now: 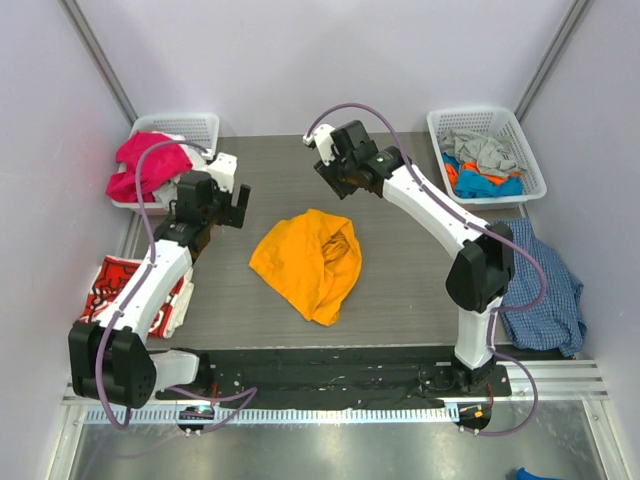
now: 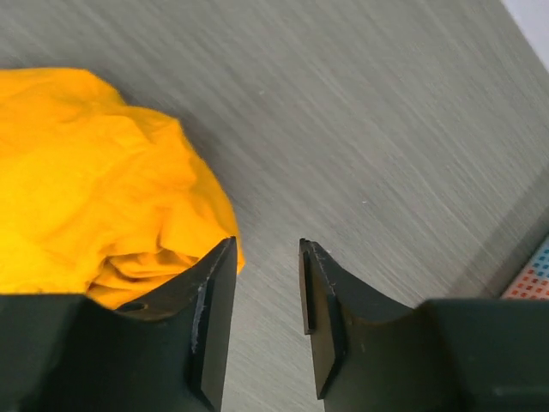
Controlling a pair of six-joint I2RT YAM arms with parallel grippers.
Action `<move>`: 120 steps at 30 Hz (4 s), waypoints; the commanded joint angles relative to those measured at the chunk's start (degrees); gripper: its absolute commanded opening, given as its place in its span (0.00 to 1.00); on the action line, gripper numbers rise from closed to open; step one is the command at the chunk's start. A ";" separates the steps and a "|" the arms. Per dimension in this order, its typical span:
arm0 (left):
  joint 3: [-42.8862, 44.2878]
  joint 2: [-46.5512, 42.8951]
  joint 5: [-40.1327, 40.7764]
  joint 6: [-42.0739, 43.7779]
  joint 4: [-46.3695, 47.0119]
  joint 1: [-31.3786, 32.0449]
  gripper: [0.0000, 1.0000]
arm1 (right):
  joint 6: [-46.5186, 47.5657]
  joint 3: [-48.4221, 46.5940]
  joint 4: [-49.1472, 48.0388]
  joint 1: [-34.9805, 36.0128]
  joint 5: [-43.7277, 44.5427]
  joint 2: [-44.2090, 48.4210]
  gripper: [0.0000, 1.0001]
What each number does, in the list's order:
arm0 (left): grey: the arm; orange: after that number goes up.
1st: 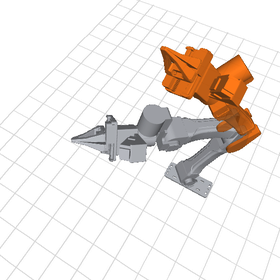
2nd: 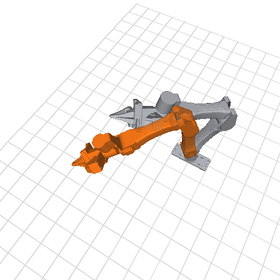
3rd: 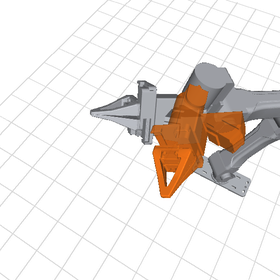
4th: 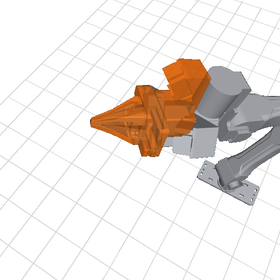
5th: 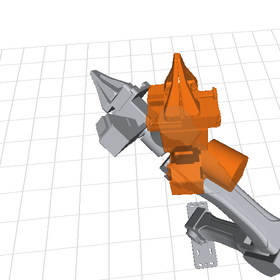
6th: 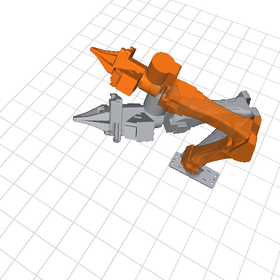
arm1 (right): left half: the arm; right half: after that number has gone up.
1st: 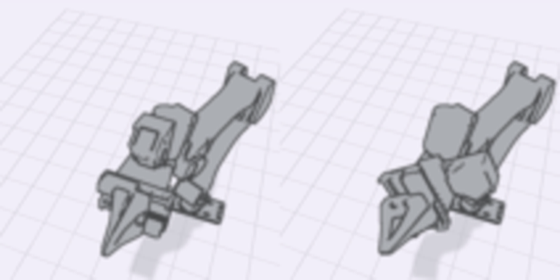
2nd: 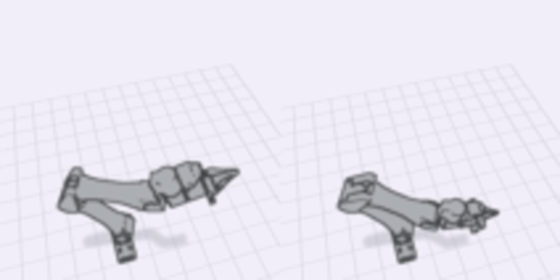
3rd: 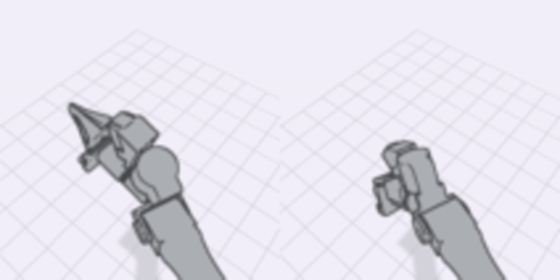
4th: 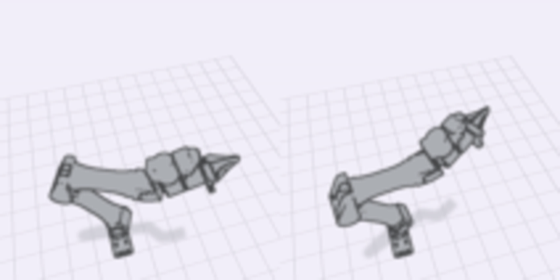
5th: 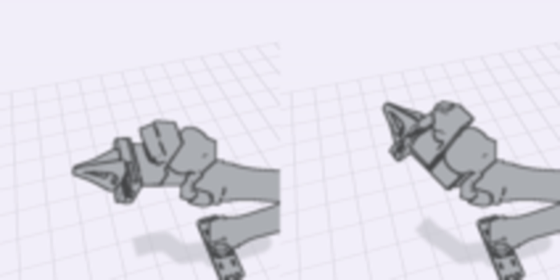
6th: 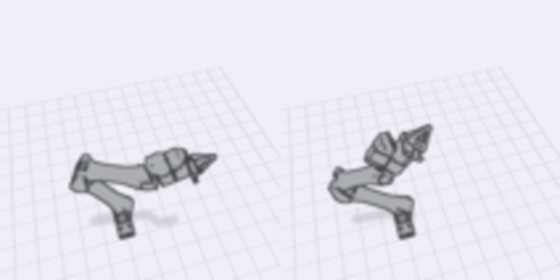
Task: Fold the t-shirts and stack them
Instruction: Move the tshirt to the center of the board, then flatten out the tshirt
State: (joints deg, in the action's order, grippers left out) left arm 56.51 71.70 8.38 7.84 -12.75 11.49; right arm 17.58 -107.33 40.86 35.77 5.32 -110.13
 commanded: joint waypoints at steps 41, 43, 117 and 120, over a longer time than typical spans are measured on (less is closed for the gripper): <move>-8.09 11.00 -19.98 7.28 -7.99 36.15 0.85 | -1.24 47.38 -5.79 0.53 11.46 31.29 0.60; -7.03 11.70 -20.60 7.11 -8.08 36.41 0.84 | -1.32 47.74 -5.88 0.62 11.46 31.38 0.60; 12.31 14.17 12.36 17.48 7.21 17.43 0.00 | -6.16 31.75 -16.07 24.00 -11.74 5.38 0.60; 12.05 14.61 12.27 17.39 7.30 17.43 0.00 | -6.25 29.29 -16.34 24.17 -12.53 1.86 0.59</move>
State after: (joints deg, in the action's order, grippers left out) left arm 66.70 85.84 21.47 24.71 -9.17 28.86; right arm 11.86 -73.25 27.68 59.53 -5.74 -105.01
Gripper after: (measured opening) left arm 0.016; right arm 0.595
